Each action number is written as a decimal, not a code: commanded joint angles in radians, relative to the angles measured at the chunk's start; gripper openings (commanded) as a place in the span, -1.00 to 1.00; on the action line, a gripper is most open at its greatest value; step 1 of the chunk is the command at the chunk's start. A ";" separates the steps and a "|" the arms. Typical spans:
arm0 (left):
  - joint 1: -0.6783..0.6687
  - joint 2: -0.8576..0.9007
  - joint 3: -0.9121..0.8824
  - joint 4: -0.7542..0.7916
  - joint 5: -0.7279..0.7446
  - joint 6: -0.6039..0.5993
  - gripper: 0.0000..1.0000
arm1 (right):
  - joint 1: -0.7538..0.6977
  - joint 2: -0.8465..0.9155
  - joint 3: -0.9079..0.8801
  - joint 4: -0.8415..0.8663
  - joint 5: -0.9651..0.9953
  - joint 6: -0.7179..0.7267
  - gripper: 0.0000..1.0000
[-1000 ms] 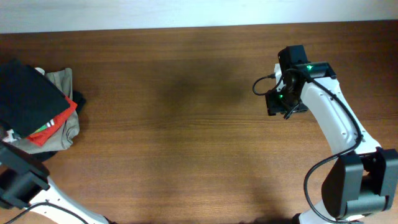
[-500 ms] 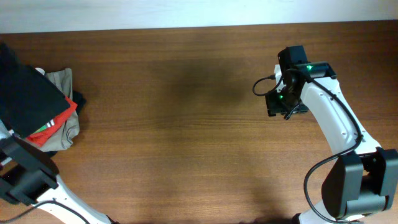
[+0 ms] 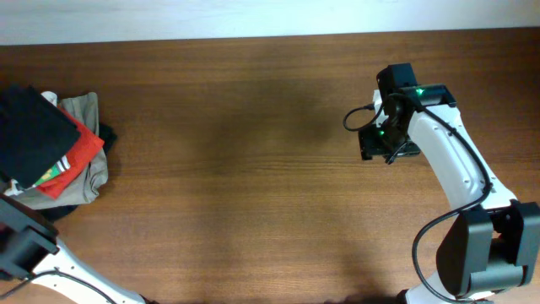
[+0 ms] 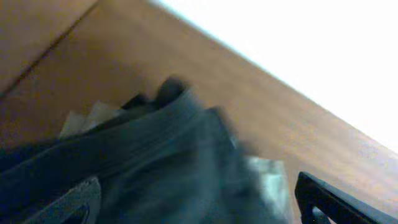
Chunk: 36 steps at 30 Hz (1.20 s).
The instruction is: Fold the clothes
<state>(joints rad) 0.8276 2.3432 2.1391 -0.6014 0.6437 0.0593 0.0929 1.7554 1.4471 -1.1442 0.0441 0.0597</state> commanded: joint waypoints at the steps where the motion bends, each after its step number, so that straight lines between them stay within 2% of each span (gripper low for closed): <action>1: -0.125 -0.239 0.037 -0.041 -0.068 0.037 0.98 | -0.003 -0.002 0.006 0.023 -0.034 0.008 0.97; 4: -0.296 -0.285 0.037 -0.181 -0.148 0.082 0.98 | -0.004 -0.002 0.006 0.042 -0.083 0.008 0.97; 6: -0.481 -0.281 0.036 -0.338 -0.312 0.096 0.98 | -0.004 -0.002 0.006 0.103 -0.233 0.008 0.98; 8: -0.644 -0.281 0.036 -0.464 -0.426 0.096 0.99 | -0.018 0.002 0.006 0.176 -0.255 0.058 0.97; 10: -0.777 -0.281 0.036 -0.589 -0.446 0.096 0.98 | -0.068 0.002 0.006 0.191 -0.255 0.057 0.97; 13: -0.913 -0.281 0.035 -0.835 -0.583 0.095 0.98 | -0.171 0.002 0.006 0.094 -0.260 0.049 0.97; 15: -0.926 -0.281 0.035 -0.997 -0.596 0.091 0.98 | -0.217 0.002 0.006 -0.065 -0.262 0.026 0.97; 16: -0.925 -0.281 0.035 -1.074 -0.596 0.054 0.98 | -0.222 0.002 0.006 -0.148 -0.261 0.026 0.97; 17: -0.923 -0.289 0.018 -1.087 -0.596 0.006 0.98 | -0.224 0.002 0.006 -0.249 -0.261 0.026 0.97; 19: -0.923 -0.333 -0.068 -1.087 -0.597 -0.018 0.98 | -0.223 -0.014 0.002 -0.356 -0.243 0.023 0.98; 22: -0.923 -0.489 -0.254 -1.053 -0.648 -0.045 0.99 | -0.223 -0.208 -0.068 -0.264 -0.243 0.024 0.98; 24: -0.923 -0.671 -0.423 -0.885 -0.691 -0.047 0.98 | -0.223 -0.428 -0.158 -0.115 -0.240 0.031 0.97; 27: -0.924 -1.192 -0.892 -0.431 -0.786 -0.090 0.98 | -0.223 -0.877 -0.380 0.143 -0.189 0.034 0.97; 30: -0.923 -1.675 -1.258 -0.123 -0.790 -0.090 0.98 | -0.224 -1.164 -0.551 0.206 -0.190 0.034 0.97; 32: -0.923 -1.815 -1.306 -0.119 -0.790 -0.090 0.98 | -0.224 -1.197 -0.572 0.199 -0.190 0.034 0.97; 34: -0.923 -1.907 -1.306 -0.181 -0.790 -0.090 0.98 | -0.224 -1.196 -0.572 0.198 -0.190 0.034 0.97; 36: -0.923 -1.917 -1.306 -0.221 -0.790 -0.090 0.98 | -0.224 -1.193 -0.572 0.198 -0.190 0.034 0.97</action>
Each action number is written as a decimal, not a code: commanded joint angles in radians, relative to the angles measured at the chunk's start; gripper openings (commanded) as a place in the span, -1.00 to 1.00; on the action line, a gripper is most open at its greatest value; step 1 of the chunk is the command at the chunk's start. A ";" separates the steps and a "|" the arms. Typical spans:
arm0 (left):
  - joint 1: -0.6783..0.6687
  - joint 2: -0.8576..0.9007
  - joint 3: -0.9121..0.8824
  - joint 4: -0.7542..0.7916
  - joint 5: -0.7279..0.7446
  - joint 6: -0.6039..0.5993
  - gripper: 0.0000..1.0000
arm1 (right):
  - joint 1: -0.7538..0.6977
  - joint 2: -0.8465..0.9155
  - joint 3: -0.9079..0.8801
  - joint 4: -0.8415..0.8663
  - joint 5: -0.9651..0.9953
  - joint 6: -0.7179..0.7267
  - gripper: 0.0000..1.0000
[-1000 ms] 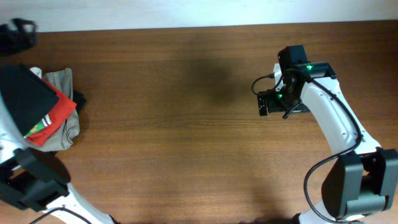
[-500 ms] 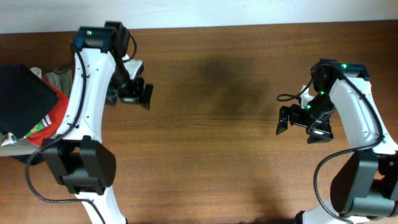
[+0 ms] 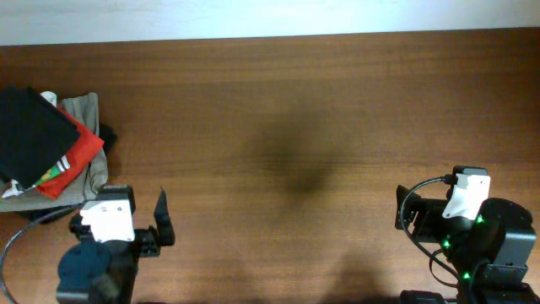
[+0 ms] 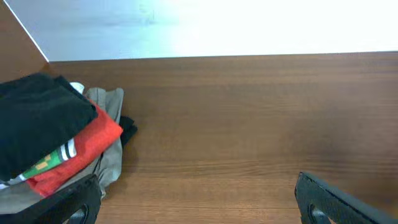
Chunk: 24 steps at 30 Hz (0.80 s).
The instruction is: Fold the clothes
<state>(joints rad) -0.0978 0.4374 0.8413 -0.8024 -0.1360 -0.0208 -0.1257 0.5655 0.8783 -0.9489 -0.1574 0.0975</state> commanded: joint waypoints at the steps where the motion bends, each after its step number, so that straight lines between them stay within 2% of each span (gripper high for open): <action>1: 0.002 -0.010 -0.008 -0.055 -0.011 -0.010 0.99 | -0.005 -0.003 -0.003 0.003 0.011 -0.003 0.97; 8: 0.002 -0.010 -0.008 -0.290 -0.011 -0.010 0.98 | -0.005 -0.003 -0.003 0.003 0.011 -0.004 0.97; 12: 0.002 -0.010 -0.008 -0.359 -0.011 -0.010 0.99 | -0.004 -0.018 -0.004 0.000 0.015 -0.012 0.97; 14: 0.002 -0.010 -0.008 -0.359 -0.011 -0.010 0.98 | 0.060 -0.064 -0.024 0.026 0.057 -0.015 0.97; 16: 0.002 -0.010 -0.008 -0.359 -0.011 -0.010 0.98 | 0.145 -0.188 -0.159 0.171 0.132 -0.015 0.97; 20: 0.002 -0.010 -0.008 -0.359 -0.011 -0.010 0.98 | 0.180 -0.519 -0.534 0.496 0.133 -0.015 0.97; 22: 0.002 -0.010 -0.008 -0.359 -0.011 -0.010 0.98 | 0.178 -0.558 -0.629 0.616 0.136 -0.015 0.98; 24: 0.002 -0.010 -0.008 -0.359 -0.011 -0.010 0.99 | 0.185 -0.562 -0.773 0.832 0.126 -0.073 0.97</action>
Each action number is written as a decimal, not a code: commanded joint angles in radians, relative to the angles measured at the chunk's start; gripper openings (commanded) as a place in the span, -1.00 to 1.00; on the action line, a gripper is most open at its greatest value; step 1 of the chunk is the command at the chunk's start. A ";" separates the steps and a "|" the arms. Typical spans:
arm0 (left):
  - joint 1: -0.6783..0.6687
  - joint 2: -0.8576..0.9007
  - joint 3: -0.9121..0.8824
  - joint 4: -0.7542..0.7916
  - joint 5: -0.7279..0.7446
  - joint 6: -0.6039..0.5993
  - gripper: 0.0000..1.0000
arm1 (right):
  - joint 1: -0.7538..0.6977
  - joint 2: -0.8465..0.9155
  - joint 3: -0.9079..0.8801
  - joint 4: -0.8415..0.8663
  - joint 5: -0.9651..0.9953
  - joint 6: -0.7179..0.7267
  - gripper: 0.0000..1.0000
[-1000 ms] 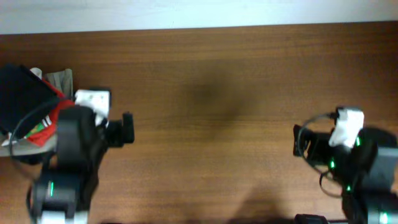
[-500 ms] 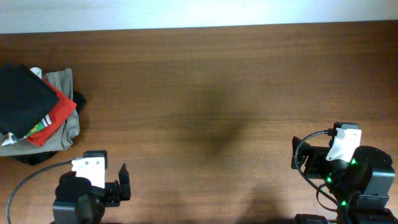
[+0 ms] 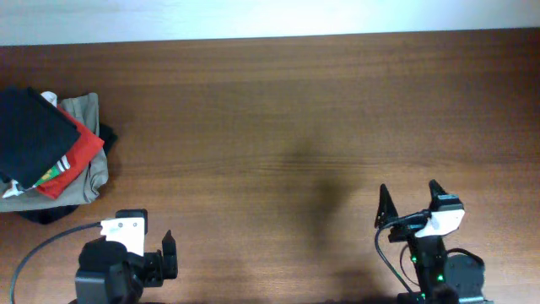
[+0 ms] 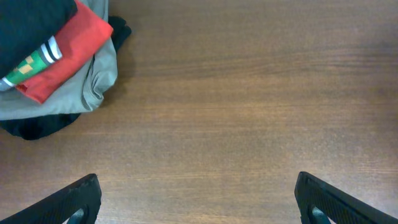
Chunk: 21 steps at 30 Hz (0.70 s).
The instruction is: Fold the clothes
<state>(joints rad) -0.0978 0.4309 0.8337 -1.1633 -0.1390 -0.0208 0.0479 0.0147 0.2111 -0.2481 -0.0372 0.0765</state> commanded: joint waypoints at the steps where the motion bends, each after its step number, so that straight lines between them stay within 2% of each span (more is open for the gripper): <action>1: 0.002 -0.004 -0.001 0.002 -0.008 -0.010 0.98 | 0.012 -0.011 -0.160 0.214 0.004 -0.082 0.97; 2: 0.002 -0.004 -0.001 0.002 -0.008 -0.010 0.98 | 0.012 -0.011 -0.209 0.268 0.006 -0.093 0.97; 4: 0.002 -0.004 -0.001 0.002 -0.008 -0.010 0.99 | 0.011 -0.011 -0.206 0.179 -0.001 -0.174 0.97; 21: 0.002 -0.004 -0.001 0.002 -0.008 -0.010 0.98 | 0.011 -0.009 -0.206 0.171 0.004 -0.174 0.97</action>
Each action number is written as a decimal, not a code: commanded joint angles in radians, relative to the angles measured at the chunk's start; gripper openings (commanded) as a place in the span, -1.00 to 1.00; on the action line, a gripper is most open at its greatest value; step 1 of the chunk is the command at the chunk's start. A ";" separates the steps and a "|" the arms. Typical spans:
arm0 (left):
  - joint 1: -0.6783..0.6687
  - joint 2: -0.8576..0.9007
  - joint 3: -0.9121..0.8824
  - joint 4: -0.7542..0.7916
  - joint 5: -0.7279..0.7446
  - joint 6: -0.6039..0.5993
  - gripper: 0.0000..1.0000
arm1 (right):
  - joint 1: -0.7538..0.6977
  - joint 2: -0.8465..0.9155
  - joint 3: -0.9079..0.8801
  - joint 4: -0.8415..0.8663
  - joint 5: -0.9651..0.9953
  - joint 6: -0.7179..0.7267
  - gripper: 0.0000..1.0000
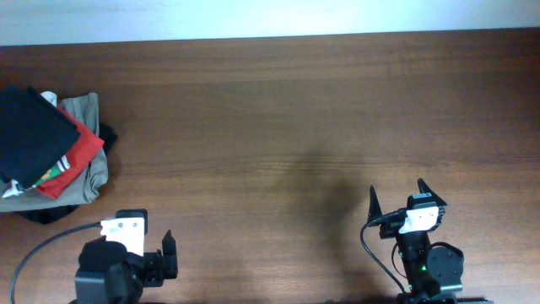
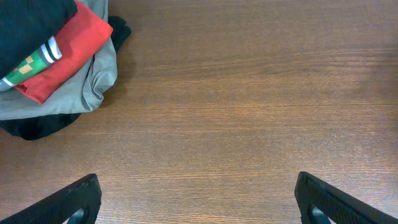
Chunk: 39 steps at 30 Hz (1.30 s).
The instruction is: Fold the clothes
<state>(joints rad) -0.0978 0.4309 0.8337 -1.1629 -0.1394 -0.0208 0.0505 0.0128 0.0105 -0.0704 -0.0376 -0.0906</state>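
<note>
The clothes pile (image 1: 46,148) lies at the table's left edge, a black garment on top, then red, a green-striped piece, grey, and black at the bottom. The left wrist view has the pile (image 2: 56,62) at top left. My left gripper (image 1: 145,250) sits at the front left, well in front of the pile. It is open, and in its own view the left gripper (image 2: 198,205) has its jaws wide over bare wood. My right gripper (image 1: 398,199) is at the front right, open and holding nothing.
The brown wooden table (image 1: 270,110) runs across the whole view, with a white wall strip along its far edge. A cable (image 1: 34,253) trails from the left arm at the bottom left.
My right arm has drawn slightly further back and left at the front edge. The left arm and the pile are unchanged.
My left gripper was first right at the pile, close on the black garment, with the right arm stretched over the right side. Then both arms were drawn back toward the front edge. Since then both grippers rest there open, with the pile stacked at the left.
</note>
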 commanded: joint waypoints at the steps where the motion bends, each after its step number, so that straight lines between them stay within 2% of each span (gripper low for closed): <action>1: 0.002 -0.004 -0.001 0.002 -0.008 -0.010 0.98 | 0.008 -0.007 -0.005 -0.007 0.005 -0.006 0.97; 10: 0.002 -0.019 -0.022 0.019 -0.015 -0.010 0.98 | 0.008 -0.006 -0.005 -0.006 0.005 -0.006 0.97; 13: 0.002 -0.149 -0.258 0.372 -0.015 -0.010 0.98 | 0.008 -0.006 -0.005 -0.006 0.005 -0.006 0.97; 18: 0.002 -0.364 -0.779 1.220 -0.012 -0.010 0.98 | 0.008 -0.006 -0.005 -0.006 0.005 -0.006 0.98; 19: 0.005 -0.369 -0.824 1.291 -0.019 -0.009 0.98 | 0.008 -0.006 -0.005 -0.006 0.005 -0.006 0.97; 20: 0.012 -0.372 -0.824 1.281 -0.026 -0.009 0.99 | 0.008 -0.006 -0.005 -0.006 0.005 -0.006 0.97; 22: 0.031 -0.428 -0.825 1.105 0.022 -0.010 0.98 | 0.008 -0.006 -0.005 -0.006 0.005 -0.006 0.97; 23: 0.036 -0.425 -0.824 1.087 0.046 -0.006 0.98 | 0.008 -0.006 -0.005 -0.006 0.005 -0.006 0.97; 39: 0.035 -0.426 -0.824 1.086 0.053 -0.006 0.99 | 0.008 -0.006 -0.005 -0.006 0.005 -0.006 0.97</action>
<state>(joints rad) -0.0685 0.0154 0.0147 -0.0746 -0.1013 -0.0242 0.0505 0.0139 0.0101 -0.0704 -0.0376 -0.0898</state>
